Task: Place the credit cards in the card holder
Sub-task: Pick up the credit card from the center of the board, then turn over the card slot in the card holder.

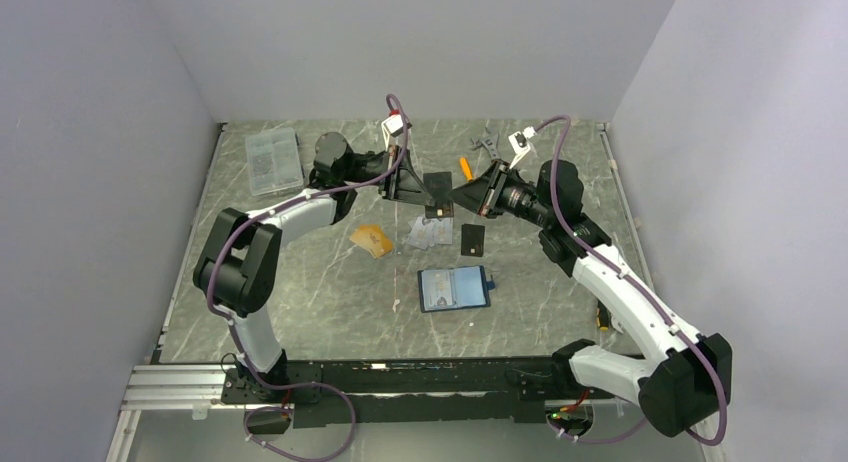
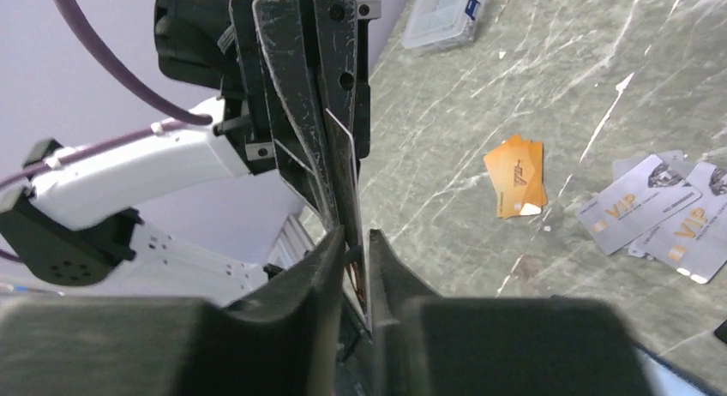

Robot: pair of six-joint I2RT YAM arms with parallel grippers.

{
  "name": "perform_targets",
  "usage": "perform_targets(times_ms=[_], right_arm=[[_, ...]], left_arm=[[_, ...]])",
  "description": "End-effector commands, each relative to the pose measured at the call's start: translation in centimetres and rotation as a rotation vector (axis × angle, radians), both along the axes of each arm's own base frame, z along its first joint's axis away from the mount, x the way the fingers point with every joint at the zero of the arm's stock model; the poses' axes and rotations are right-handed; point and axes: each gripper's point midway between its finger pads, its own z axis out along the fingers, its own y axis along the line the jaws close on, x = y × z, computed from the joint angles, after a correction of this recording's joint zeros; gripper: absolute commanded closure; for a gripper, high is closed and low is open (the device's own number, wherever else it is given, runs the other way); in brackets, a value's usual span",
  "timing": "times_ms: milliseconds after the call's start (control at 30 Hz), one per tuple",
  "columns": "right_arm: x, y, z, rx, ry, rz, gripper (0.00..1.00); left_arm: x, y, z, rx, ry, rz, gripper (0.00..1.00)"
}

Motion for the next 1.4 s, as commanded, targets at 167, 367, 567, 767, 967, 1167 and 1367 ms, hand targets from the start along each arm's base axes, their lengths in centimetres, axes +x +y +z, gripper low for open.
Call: perform_targets(times_ms=[167, 367, 567, 767, 967, 1167, 1367], right_arm=[[-1.8, 1.2, 2.3, 0.062, -0.07, 0.21, 0.69], [-1.5, 1.2, 2.7, 0.089, -0.074, 0.205, 0.86], [-0.8, 1.7, 3.1, 0.099, -0.064, 0.224, 0.86], [-0.7, 1.9, 3.5, 0.113, -0.073, 0.242, 0.89], [-0.6, 0.5, 0.9, 0.022, 0.012, 0.156, 1.0], [-0.5, -4.7, -12.0, -0.336, 0.309, -0.1, 1.0], [-3.7, -9.2, -21.0, -0.573, 0.529, -0.221, 1.0]], left_arm=[[-1.1, 0.6, 2.5, -0.037, -0.103, -0.021, 1.0], [-1.2, 0.7, 2.0, -0.023, -0.1, -0.02, 1.0], [-1.7, 0.5, 1.5, -0.006, -0.093, -0.038, 1.0], [-2.1, 0.3, 1.1, 0.01, -0.09, -0.044, 1.0], [-1.5, 0.1, 0.1, 0.052, -0.077, -0.003, 0.59], [-1.9, -0.2, -7.5, 0.324, -0.101, 0.027, 0.57], [-3.9, 0.3, -17.5, 0.624, -0.397, -0.1, 0.62]])
